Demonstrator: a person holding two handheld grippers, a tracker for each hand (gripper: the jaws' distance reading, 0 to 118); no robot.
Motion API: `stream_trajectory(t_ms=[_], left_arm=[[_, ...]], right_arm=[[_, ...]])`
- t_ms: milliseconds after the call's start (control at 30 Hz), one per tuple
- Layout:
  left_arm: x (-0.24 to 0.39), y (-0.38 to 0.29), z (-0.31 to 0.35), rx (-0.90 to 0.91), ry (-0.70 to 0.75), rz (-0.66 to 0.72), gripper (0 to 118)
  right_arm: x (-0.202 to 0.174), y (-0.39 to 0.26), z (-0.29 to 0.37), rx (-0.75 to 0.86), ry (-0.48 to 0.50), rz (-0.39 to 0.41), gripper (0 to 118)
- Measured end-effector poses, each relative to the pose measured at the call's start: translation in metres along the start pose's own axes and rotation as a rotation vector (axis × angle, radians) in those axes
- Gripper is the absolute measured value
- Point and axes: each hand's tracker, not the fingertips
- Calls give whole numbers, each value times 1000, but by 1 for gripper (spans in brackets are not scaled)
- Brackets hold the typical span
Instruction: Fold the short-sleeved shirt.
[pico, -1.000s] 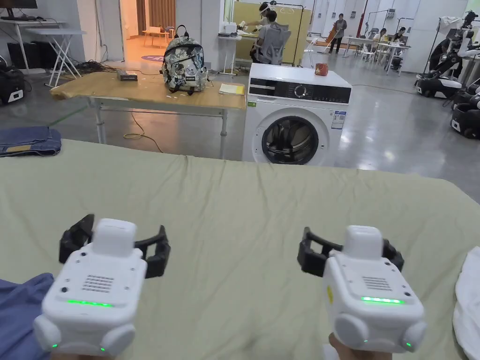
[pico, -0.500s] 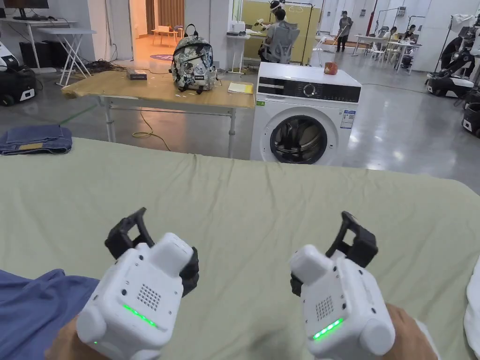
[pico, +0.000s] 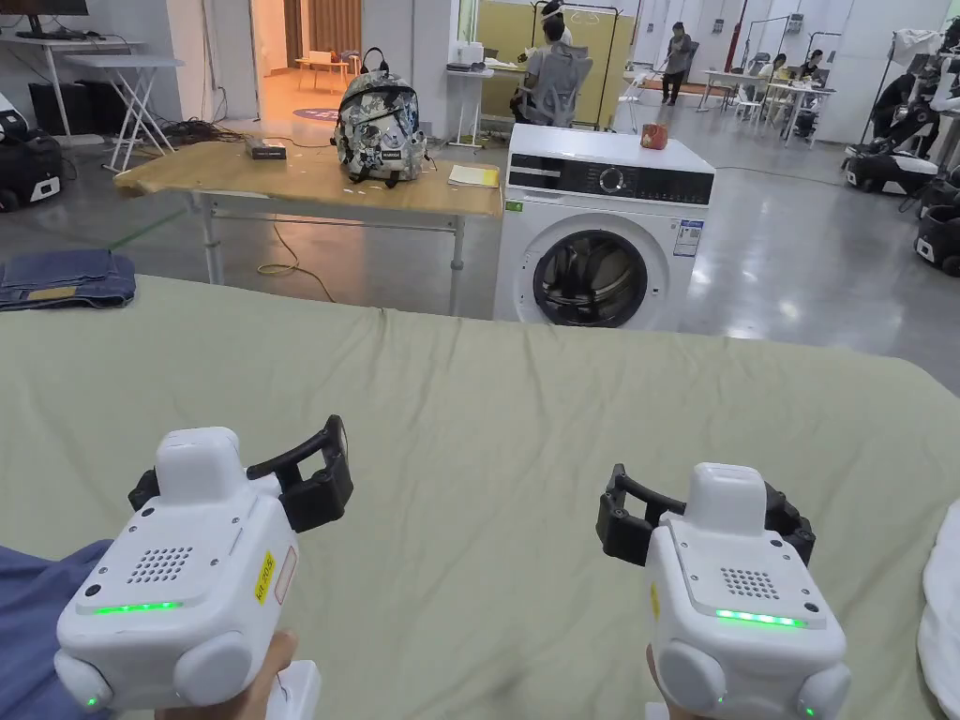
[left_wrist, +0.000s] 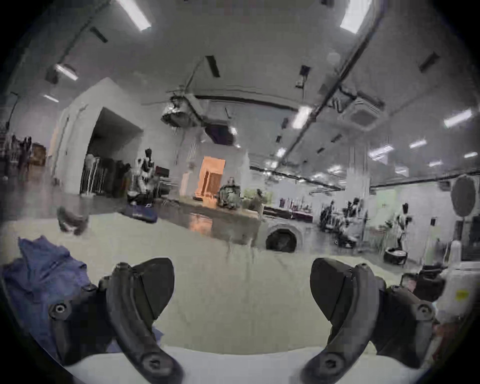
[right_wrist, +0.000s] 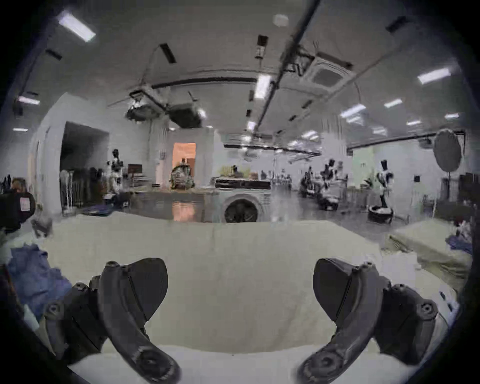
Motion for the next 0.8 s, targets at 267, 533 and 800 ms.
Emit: stream_trajectory(t_ms=[267, 533, 800], left_arm=[[10, 1, -1, -47, 47, -148, 79], [17, 3, 0, -94, 94, -175, 11], [10, -1, 4, -136, 89, -197, 0]], right_arm=[[-9, -7, 4, 31, 17, 53, 113], [-16, -5, 12, 28, 42, 16, 41], [-8, 1, 17, 20, -15, 3, 0]])
